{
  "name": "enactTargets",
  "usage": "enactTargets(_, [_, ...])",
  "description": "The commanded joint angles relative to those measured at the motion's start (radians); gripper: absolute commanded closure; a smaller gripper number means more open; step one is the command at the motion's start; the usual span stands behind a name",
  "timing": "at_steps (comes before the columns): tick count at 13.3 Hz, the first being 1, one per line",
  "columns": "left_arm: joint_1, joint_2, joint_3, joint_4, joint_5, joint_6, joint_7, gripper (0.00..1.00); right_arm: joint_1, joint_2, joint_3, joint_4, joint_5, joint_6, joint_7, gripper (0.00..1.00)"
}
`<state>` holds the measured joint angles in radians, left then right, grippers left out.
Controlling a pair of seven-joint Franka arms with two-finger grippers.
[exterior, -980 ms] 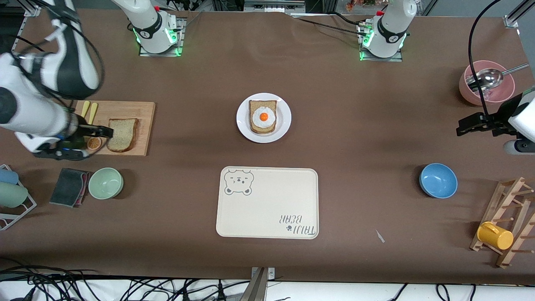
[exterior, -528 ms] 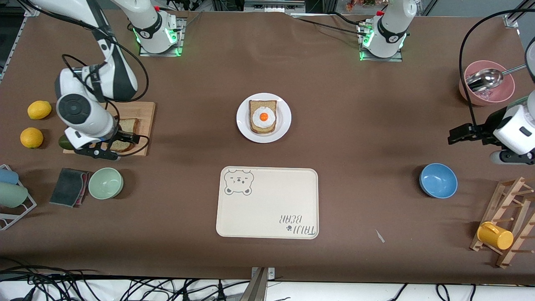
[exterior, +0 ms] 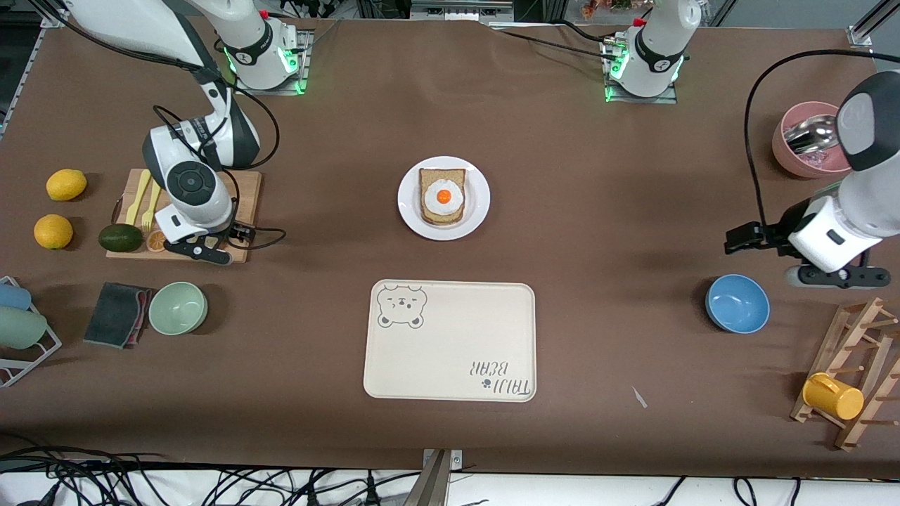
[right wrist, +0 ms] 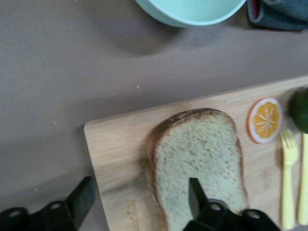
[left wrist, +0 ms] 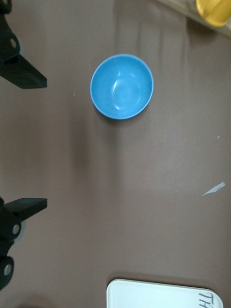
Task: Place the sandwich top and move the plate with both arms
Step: 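Reach the right gripper to the bread slice while the left gripper moves out, then grasp the bread slice with the right gripper and lift it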
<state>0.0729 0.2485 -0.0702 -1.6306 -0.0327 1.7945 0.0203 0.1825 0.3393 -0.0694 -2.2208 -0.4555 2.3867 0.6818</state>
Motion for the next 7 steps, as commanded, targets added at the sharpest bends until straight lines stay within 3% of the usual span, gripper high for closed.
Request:
enactTargets(1, [-0.002, 0.009, -0.005, -0.023, -0.026, 0.023, -0.003, 0.00, -0.009, 0.033, -0.013, -0.008, -0.026, 0.072, 0.041, 0.24])
enactTargets(7, [-0.034, 0.084, -0.040, -0.025, -0.067, 0.077, -0.008, 0.00, -0.011, 0.047, -0.026, 0.000, -0.043, 0.085, 0.039, 0.38])
